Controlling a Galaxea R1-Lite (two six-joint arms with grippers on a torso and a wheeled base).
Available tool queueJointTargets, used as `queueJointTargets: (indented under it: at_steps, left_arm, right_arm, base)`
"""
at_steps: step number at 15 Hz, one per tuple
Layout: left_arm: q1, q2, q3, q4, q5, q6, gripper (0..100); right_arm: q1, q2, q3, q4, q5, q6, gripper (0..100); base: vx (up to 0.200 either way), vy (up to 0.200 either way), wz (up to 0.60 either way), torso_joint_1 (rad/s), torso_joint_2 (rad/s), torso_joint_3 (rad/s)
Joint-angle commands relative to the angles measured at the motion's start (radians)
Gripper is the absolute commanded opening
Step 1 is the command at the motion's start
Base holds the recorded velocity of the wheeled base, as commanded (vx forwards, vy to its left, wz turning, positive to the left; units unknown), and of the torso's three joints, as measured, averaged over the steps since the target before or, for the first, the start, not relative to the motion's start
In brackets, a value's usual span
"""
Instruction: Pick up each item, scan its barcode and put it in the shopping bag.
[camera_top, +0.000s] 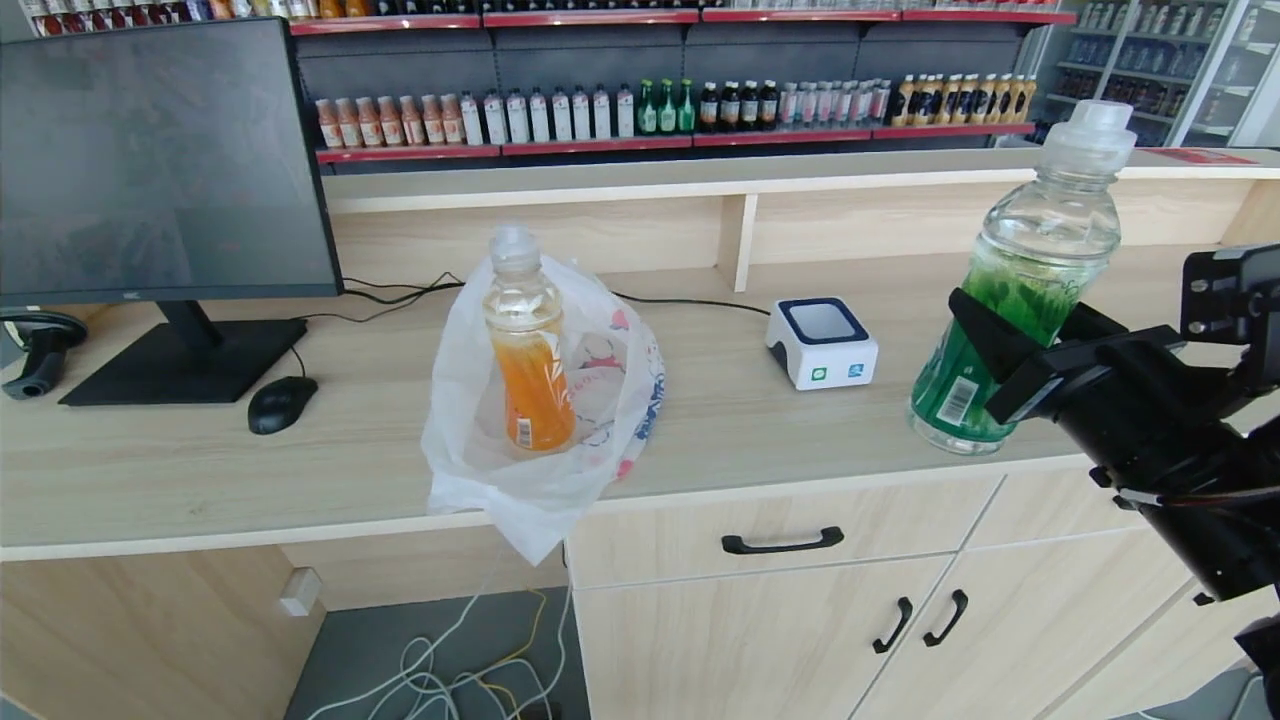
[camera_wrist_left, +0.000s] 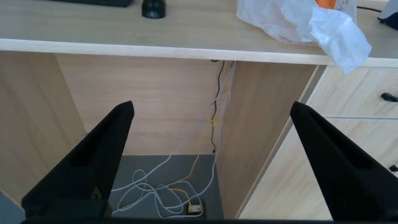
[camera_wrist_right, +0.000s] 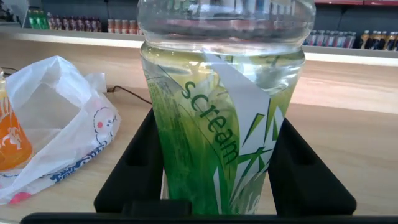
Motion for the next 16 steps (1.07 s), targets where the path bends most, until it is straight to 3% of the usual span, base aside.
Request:
queueJointTargets:
  at_steps: [1,5,13,16]
  left_arm:
    - [0.000,0.000,0.000,0.000,0.000,0.000,100]
    - [0.000,0.000,0.000,0.000,0.000,0.000,100]
    - [0.000,0.000,0.000,0.000,0.000,0.000,100]
    - [0.000,0.000,0.000,0.000,0.000,0.000,100]
  right_arm:
    - [0.001,0.002,0.002,0.001,0.001,0.000,0]
    - [0.005,0.007,-0.006,0.001,0.001,0.012,0]
    - [0.005,0.015,-0.026,0.001,0.001,0.012,0]
    - [0.005,0.035,-0.036,0.001,0.001,0.012,0]
  base:
    - [0.000,0.000,0.00,0.000,0.00,0.000]
    - [0.000,0.000,0.00,0.000,0.00,0.000]
    - [0.000,0.000,0.60,0.116,-0.23,-0.121]
    - [0.000,0.000,0.00,0.062,-0.14,-0.060]
